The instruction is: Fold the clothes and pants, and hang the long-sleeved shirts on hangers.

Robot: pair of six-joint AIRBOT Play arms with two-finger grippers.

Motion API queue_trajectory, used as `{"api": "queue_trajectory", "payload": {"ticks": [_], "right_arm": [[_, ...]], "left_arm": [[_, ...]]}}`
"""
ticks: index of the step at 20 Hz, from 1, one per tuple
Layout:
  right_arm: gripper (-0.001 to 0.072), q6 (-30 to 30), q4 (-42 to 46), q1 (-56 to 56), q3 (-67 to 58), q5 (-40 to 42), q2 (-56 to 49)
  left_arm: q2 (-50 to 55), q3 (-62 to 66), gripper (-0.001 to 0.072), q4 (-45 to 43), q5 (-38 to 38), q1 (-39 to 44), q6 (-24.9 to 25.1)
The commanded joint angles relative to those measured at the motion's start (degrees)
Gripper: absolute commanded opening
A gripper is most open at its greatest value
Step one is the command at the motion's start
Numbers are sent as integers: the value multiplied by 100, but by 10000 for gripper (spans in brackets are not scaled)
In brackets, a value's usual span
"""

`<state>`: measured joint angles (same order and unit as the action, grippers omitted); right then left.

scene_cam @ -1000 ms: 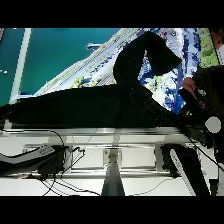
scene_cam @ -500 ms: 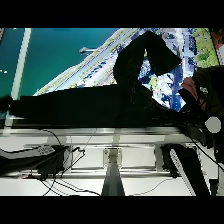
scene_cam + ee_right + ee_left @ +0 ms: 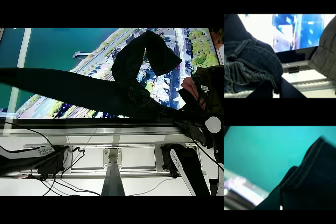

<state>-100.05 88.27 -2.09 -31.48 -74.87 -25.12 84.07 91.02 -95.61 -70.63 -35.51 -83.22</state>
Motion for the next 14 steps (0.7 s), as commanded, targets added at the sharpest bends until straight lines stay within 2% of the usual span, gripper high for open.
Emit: {"api": "queue_trajectory", "payload": {"ticks": [1,6,12,13,14], "right_arm": [[28,0,4,-2,-2,-4,7],[28,0,4,-2,-2,-39,7],[28,0,20,-2,-2,-205,7],[29,0,28,-2,-2,-267,7],[180,0,26,-2,-2,-334,4]], "left_arm": [[63,-946,18,-870,-658,-332,-190],[63,-3097,19,-977,-63,-1010,-122],[57,-3368,20,-1172,337,-1451,-125],[55,-3368,83,-1172,442,-1447,-125],[55,-3368,333,-1169,505,-1425,-127]]}}
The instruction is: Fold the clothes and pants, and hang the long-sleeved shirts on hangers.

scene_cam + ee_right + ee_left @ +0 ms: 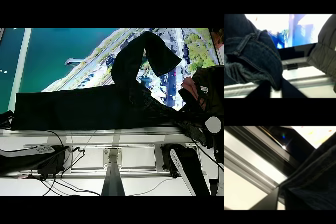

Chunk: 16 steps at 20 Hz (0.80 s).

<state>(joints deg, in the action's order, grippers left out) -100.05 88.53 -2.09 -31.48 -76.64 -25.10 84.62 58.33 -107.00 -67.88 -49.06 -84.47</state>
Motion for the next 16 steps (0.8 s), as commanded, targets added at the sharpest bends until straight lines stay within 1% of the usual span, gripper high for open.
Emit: {"api": "queue_trajectory", "payload": {"ticks": [1,2,4,6,7,9,11,14,15,16], "right_arm": [[573,0,-2,-2,-2,-205,2],[704,0,-2,-2,-4,-203,2],[699,4,0,-2,-7,-109,-2],[688,4,-26,-2,-9,435,-46],[688,4,-122,-2,-17,868,-131],[688,131,-494,-2,-151,1587,-542],[687,535,-798,-2,-450,1963,-1272],[686,763,-848,-7,-1056,2310,-2745],[686,1119,-1200,-2,-1327,2387,-3283],[686,1602,-1797,-2,-1648,2417,-3797]], "left_arm": [[2,-98,623,-26,245,-57,-2],[0,-98,702,-31,256,-42,-4],[-13,-96,702,-28,234,-2,-9],[-35,-57,702,-28,229,114,-24],[-70,-9,701,-33,205,223,-81],[-162,186,701,-9,166,481,-573],[-249,525,701,243,164,837,-839],[-304,1064,700,627,162,1541,-883],[-304,1169,700,723,157,1790,-881],[-304,1213,700,741,157,2068,-881]]}}
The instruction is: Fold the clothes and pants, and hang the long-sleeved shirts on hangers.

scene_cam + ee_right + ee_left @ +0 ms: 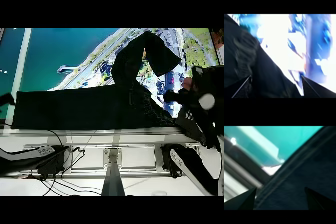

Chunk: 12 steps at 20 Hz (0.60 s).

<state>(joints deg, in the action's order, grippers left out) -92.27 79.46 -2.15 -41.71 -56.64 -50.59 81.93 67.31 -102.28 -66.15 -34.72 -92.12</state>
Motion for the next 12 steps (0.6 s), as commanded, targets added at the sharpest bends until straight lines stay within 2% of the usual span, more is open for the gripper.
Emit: {"api": "queue_trajectory", "payload": {"ticks": [1,3,5,6,8,12], "right_arm": [[686,1191,-1473,7,-955,417,-1683],[686,1611,-2413,33,-1681,417,-2444],[685,2035,-2603,282,-2371,420,-3008],[670,2225,-2551,507,-2704,433,-3246],[567,2282,-2262,1045,-3303,638,-3679],[572,2273,-1550,2090,-4387,826,-4642]], "left_arm": [[-31,317,700,269,-9,890,-116],[-17,317,700,269,0,1373,-118],[-17,317,700,269,4,1777,-118],[-17,317,700,269,22,1950,-118],[-17,317,700,271,20,2216,-186],[-17,315,700,271,13,2559,-225]]}}
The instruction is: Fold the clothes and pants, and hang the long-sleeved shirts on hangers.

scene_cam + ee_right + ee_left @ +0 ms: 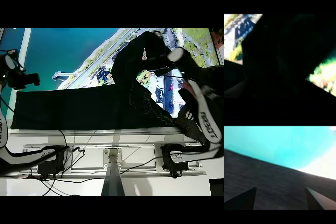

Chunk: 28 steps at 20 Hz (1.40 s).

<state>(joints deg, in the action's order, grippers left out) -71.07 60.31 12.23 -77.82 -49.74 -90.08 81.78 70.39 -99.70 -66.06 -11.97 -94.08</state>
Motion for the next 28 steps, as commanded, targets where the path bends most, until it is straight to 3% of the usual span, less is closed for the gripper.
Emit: {"api": "queue_trajectory", "payload": {"ticks": [1,8,12,13,16,18,22,28], "right_arm": [[572,153,455,850,-990,136,-927],[571,-505,1237,1353,-2398,-229,-2345],[567,-507,1329,1360,-2634,-590,-2763],[539,-640,1502,1360,-2634,-566,-2824],[344,-1051,1908,1346,-2634,-529,-2914],[34,-1043,1895,1355,-2688,-514,-2898],[27,-1023,1698,1547,-3265,-691,-2695],[27,-328,1460,1740,-3679,-2098,-1587]], "left_arm": [[-2,7,700,13,4,332,-28],[-2,7,700,11,13,389,-26],[0,4,700,11,55,389,-24],[0,4,700,11,55,389,-26],[0,4,700,9,85,389,-24],[0,2,700,11,164,389,-24],[0,2,700,13,350,389,-26],[0,2,699,13,354,413,-22]]}}
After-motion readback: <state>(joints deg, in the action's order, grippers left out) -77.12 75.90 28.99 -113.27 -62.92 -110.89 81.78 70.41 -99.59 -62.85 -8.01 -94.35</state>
